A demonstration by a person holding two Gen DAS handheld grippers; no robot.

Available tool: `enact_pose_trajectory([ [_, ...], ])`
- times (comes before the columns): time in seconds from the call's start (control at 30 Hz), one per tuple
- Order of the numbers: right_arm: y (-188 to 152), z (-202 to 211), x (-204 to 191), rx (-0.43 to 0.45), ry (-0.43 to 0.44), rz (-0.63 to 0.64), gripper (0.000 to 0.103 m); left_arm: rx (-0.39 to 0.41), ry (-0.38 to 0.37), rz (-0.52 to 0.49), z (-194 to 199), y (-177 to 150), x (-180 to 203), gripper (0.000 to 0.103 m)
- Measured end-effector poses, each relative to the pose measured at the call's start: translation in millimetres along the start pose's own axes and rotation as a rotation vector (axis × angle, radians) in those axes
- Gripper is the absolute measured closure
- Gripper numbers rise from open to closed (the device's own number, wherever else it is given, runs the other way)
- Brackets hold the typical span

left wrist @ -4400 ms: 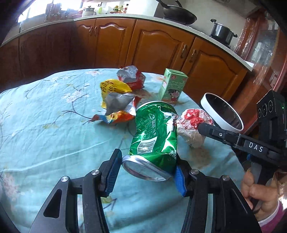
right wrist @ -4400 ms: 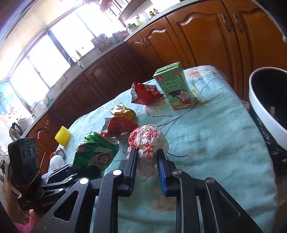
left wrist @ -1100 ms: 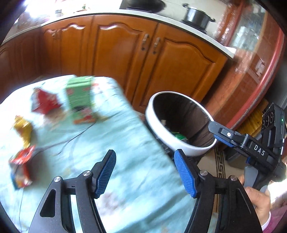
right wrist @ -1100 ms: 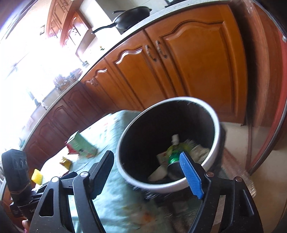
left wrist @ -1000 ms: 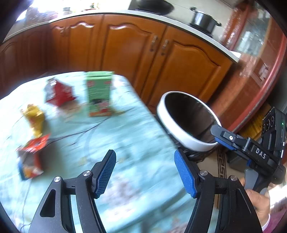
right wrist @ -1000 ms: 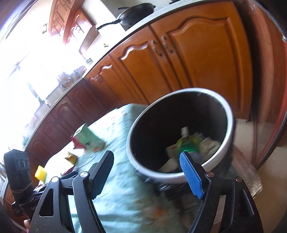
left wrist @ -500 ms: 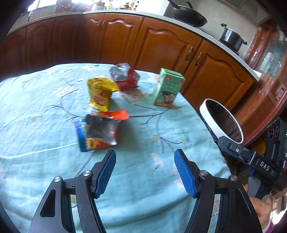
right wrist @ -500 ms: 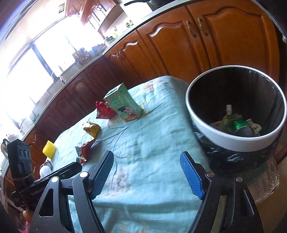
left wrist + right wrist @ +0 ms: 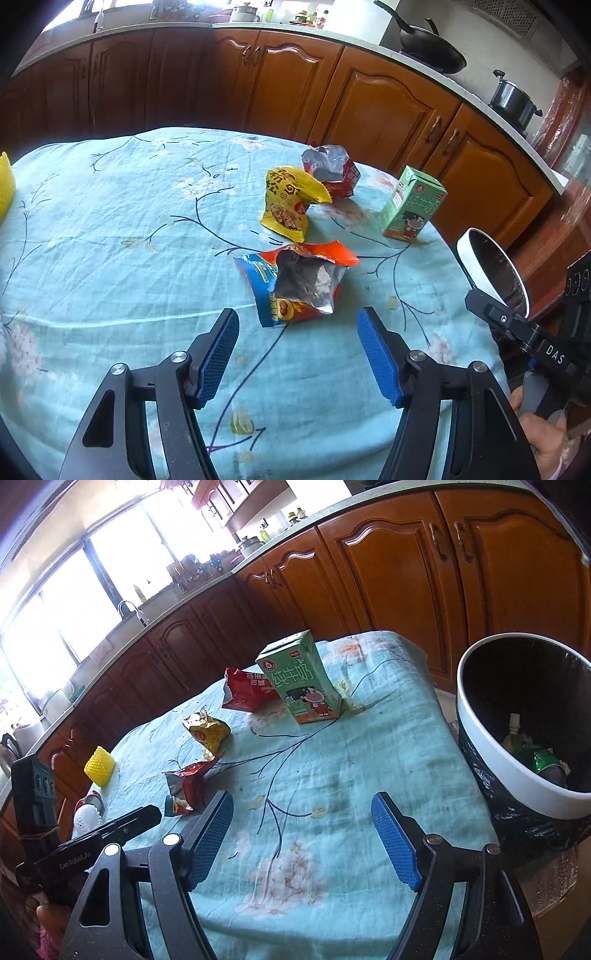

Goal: Collect trash
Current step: 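Move both open tools back over the trash on the table, then grasp the orange-blue snack bag with the left tool while the right tool grasps the green milk carton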

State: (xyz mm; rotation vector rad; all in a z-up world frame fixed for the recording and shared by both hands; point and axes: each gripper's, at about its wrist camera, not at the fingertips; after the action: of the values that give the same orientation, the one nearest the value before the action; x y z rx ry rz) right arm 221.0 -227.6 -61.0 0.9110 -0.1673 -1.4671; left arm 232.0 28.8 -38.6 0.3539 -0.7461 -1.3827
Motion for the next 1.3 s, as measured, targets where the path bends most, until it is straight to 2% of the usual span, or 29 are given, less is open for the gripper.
enact_pose_trajectory([
  [0.2,11,-15,-5,-0.006,-0.009,0.022,0.024,-0.03,0.027,-0.006,-20,11,-3,0.042],
  [0.5,38,-44,-11,-0.005,-0.027,0.045,0.024,-0.072,0.049,-0.027,-56,27,-5,0.057],
  [0.57,46,-53,-14,-0.004,-0.034,0.055,0.024,-0.078,0.05,-0.032,-62,30,-5,0.067],
  [0.73,61,-78,-19,-0.002,-0.074,0.083,0.024,-0.077,0.046,-0.043,-72,35,-6,0.078],
  [0.87,69,-93,-20,-0.001,-0.106,0.106,0.025,-0.069,0.041,-0.056,-74,35,-3,0.083],
  [0.9,70,-96,-19,-0.002,-0.108,0.107,0.027,-0.066,0.039,-0.059,-74,34,-2,0.083],
  [0.97,72,-99,-17,-0.002,-0.114,0.111,0.047,-0.059,0.035,-0.066,-72,34,0,0.086],
  [1.0,72,-100,-17,-0.006,-0.12,0.112,0.052,-0.054,0.032,-0.068,-71,34,1,0.087],
  [1.3,58,-54,-9,0.041,-0.073,0.081,0.055,-0.034,-0.018,-0.085,-55,31,15,0.091],
])
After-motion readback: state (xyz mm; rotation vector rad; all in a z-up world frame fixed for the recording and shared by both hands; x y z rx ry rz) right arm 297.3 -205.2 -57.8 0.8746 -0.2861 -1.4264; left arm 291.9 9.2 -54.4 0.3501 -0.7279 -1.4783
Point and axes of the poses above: each gripper's, at about its wrist camera, not at the fingertips, and z roughly against the way its jaws point, x to its right, y to its top, and after that the axes turned 2 degrees about -z, right-handed
